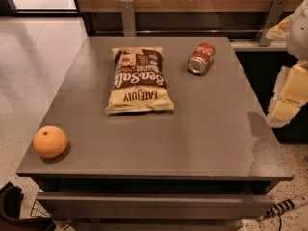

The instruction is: Place coke can upright

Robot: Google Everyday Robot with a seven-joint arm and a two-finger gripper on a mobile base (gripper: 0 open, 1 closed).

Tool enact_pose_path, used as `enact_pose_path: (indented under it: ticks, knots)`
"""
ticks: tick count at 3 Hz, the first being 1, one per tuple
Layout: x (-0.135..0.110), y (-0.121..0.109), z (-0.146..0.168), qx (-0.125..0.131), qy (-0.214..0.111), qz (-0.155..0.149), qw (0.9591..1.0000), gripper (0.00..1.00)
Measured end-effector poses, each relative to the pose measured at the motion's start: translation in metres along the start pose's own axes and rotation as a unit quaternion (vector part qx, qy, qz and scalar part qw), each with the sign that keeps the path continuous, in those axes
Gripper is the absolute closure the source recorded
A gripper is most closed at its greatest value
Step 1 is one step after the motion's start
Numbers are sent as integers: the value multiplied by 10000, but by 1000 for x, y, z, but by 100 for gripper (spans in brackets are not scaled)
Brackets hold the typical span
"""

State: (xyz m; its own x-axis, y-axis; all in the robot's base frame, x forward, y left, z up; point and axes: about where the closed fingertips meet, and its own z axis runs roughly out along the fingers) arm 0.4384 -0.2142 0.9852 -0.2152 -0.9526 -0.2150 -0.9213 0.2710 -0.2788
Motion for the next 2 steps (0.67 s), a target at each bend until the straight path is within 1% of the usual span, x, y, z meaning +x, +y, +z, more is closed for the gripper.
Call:
enact_pose_path:
  ticks: [1,2]
  knots:
    - [0,0,0,1,0,0,10000,0]
    - [3,-19,0,206,-180,249,9993,0]
